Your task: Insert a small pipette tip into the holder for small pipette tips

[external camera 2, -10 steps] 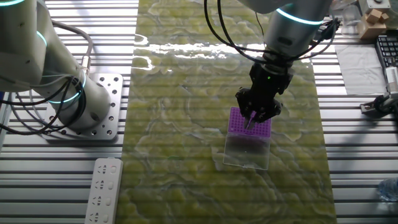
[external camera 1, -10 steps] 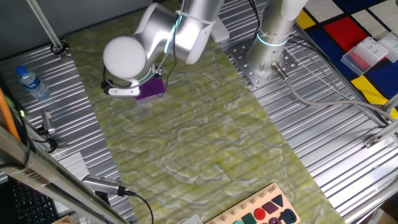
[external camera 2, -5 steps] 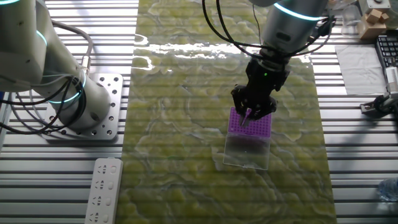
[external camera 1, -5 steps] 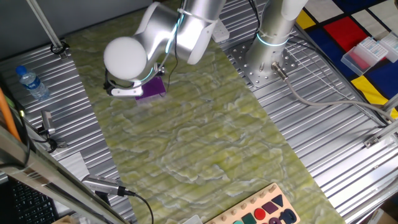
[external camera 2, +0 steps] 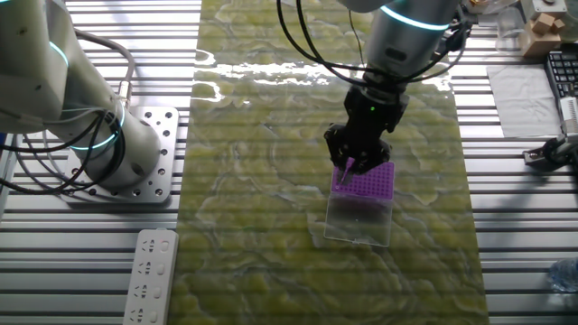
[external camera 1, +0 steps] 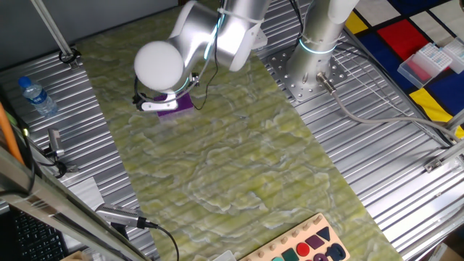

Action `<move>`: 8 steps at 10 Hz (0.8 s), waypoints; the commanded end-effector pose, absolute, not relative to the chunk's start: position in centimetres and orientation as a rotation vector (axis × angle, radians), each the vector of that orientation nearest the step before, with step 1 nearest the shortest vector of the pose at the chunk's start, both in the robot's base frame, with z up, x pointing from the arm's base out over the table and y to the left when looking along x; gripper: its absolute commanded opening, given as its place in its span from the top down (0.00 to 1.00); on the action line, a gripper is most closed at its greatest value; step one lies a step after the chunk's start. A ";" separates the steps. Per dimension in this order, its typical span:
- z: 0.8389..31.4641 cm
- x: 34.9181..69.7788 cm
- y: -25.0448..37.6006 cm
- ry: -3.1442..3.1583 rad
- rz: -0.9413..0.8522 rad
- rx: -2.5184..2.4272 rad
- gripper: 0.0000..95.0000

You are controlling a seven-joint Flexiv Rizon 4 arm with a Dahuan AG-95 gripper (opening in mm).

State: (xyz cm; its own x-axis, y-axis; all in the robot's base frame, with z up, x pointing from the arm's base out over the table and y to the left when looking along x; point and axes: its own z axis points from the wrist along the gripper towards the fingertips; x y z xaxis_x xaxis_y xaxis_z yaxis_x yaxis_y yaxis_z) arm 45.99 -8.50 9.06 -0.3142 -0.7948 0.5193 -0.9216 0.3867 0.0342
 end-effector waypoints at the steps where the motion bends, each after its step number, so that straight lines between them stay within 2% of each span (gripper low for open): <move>1: 9.0 45.8 -8.5 -2.175 0.386 1.483 1.00; 8: 8.5 46.0 -8.2 -2.084 0.446 1.507 1.00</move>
